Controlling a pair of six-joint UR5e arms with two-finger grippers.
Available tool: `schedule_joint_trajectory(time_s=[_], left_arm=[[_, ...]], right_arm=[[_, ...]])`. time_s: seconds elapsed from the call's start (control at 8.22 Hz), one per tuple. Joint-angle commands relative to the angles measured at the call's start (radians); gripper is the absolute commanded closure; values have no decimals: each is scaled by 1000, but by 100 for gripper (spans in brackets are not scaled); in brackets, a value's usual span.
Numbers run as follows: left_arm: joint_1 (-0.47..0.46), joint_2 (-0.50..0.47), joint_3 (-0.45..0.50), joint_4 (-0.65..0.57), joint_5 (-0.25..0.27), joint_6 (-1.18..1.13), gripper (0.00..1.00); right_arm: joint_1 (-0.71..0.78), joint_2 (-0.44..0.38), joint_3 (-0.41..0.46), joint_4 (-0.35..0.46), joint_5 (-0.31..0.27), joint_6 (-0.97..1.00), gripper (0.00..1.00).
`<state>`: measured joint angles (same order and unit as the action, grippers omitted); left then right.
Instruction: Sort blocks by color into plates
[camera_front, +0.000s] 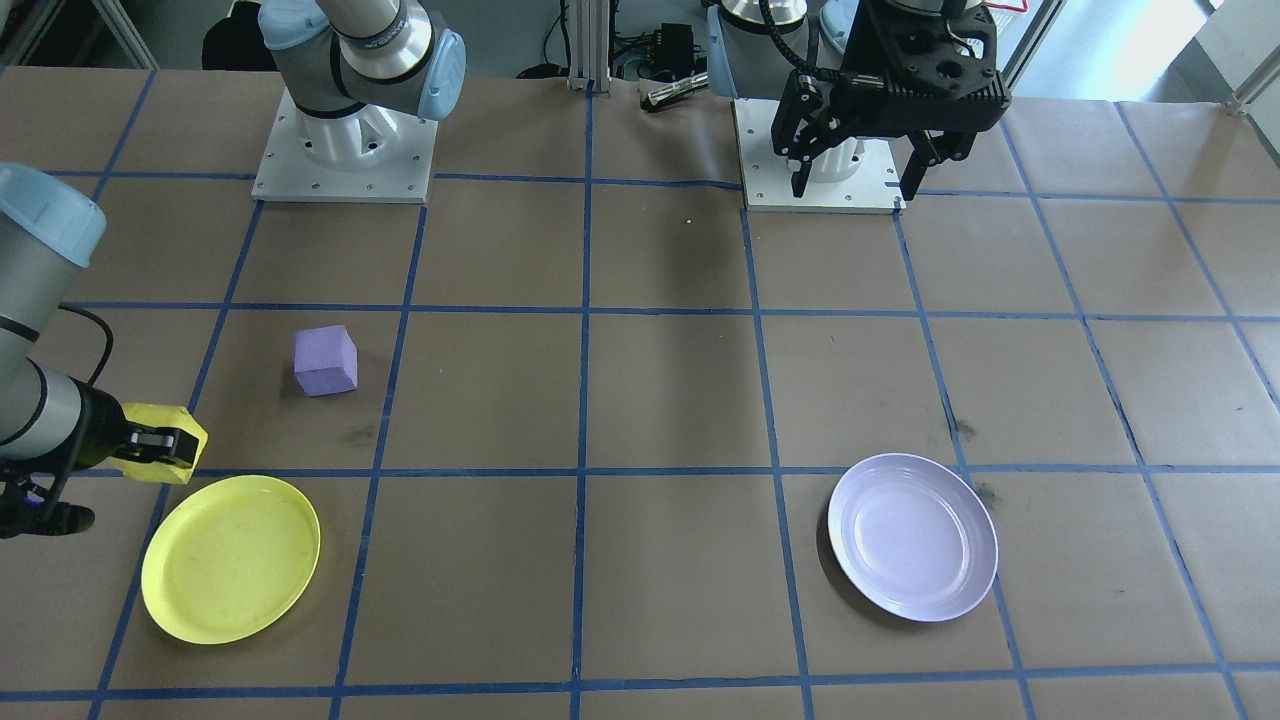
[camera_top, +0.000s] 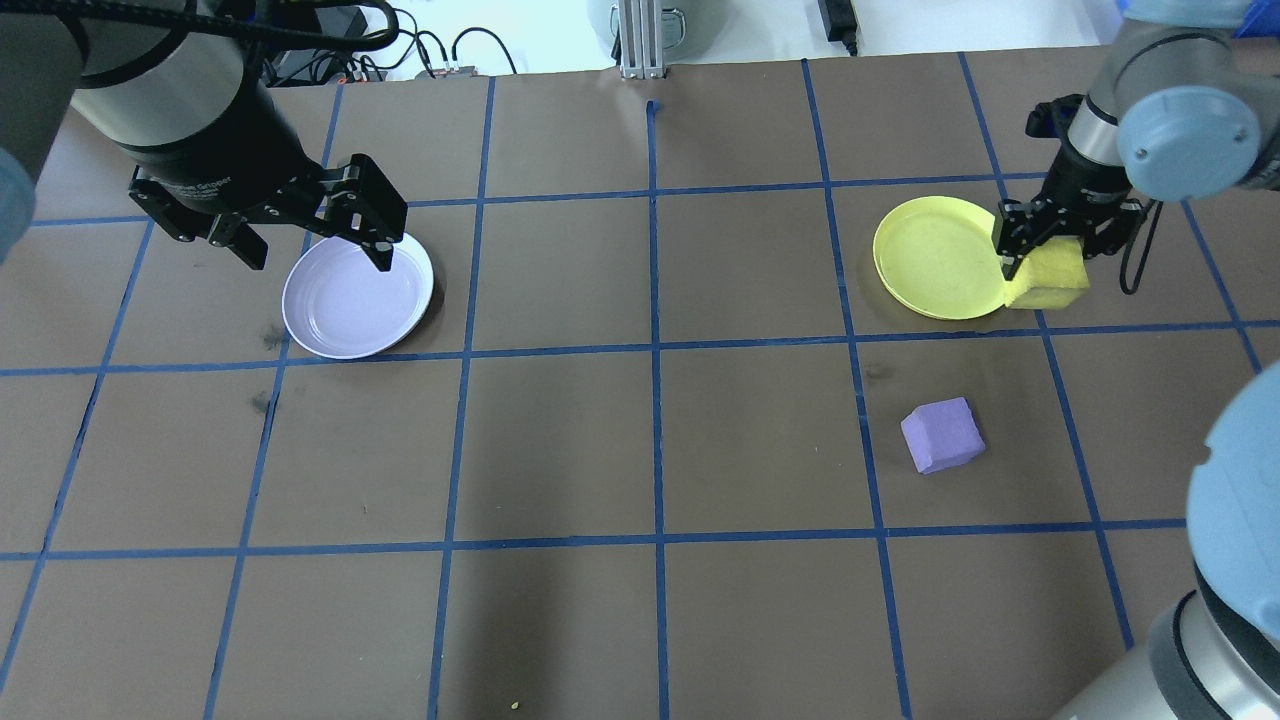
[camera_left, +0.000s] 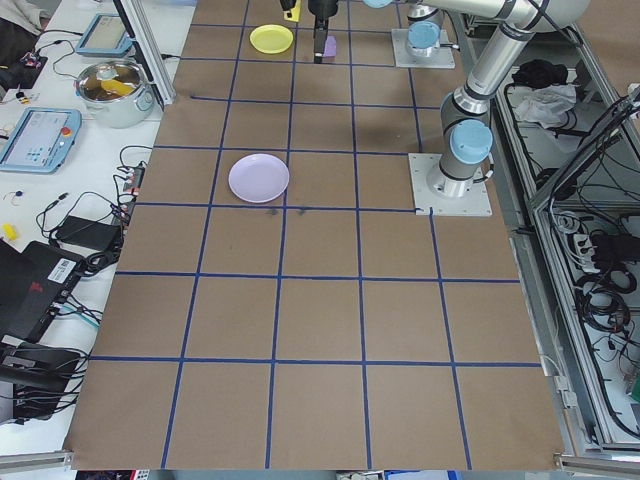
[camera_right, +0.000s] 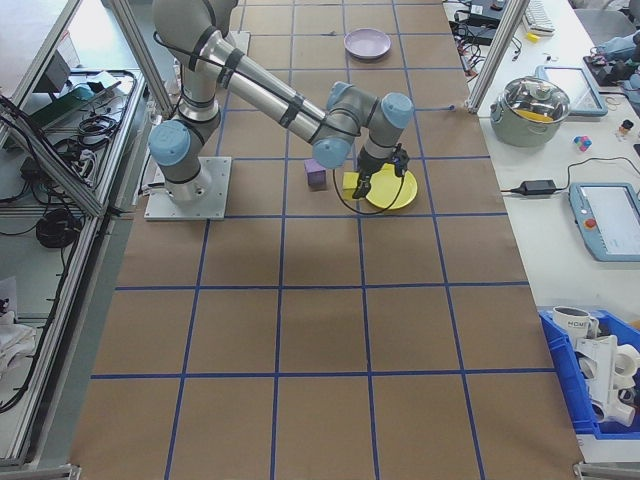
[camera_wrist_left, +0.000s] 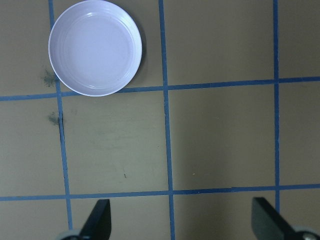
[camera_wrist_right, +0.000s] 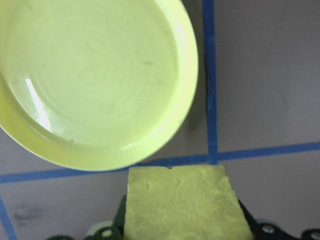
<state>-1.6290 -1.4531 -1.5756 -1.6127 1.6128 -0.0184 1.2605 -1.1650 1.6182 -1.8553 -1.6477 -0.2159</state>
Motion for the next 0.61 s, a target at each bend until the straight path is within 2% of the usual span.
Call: schedule_joint_trajectory(time_s=[0.0,0.12,0.49], left_arm=[[0,2,2,1,6,2,0],[0,2,2,1,3,2,0],[0,0,0,1,-2,2,0]], right_arm=[[97,146,-176,-7,54,52,33],[102,175,-193,-15,96,52,33],[106,188,-175,-62,88,52,29]])
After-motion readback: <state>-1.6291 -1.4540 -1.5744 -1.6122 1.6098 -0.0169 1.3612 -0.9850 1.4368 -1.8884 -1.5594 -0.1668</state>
